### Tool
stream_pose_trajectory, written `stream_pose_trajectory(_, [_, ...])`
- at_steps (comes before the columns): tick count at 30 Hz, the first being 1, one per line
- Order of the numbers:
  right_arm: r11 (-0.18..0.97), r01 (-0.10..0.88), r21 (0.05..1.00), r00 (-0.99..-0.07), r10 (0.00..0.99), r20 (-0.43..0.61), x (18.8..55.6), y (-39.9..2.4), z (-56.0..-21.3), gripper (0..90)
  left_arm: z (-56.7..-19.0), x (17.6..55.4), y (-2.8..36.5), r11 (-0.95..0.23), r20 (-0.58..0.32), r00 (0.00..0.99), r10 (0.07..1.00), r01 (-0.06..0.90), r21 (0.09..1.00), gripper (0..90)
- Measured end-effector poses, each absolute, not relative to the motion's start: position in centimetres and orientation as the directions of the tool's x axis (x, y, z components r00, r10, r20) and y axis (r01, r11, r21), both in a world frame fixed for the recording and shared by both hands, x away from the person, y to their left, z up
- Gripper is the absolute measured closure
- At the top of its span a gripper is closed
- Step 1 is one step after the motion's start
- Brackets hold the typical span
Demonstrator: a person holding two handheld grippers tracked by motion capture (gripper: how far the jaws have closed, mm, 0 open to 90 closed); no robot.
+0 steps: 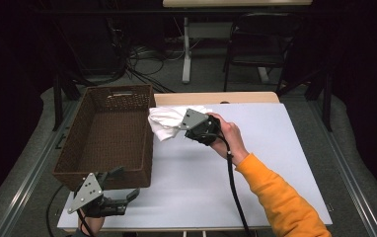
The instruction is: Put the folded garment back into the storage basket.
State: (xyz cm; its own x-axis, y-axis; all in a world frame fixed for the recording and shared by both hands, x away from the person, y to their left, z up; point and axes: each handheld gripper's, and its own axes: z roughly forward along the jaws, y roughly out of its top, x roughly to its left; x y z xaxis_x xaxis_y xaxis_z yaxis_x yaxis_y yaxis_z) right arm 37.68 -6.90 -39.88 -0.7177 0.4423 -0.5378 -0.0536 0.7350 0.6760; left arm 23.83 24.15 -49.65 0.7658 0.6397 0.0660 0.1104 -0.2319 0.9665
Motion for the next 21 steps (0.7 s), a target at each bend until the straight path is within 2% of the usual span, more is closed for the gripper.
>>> stream_pose_trajectory(21, [0.729, -0.057, 0.682, -0.720, 0.444, -0.534, 37.74, -6.07, -39.33, 75.0, -49.62, 23.78, 24.18, -0.231, 0.069, 0.765, 0.640, 0.106, 0.967, 15.8])
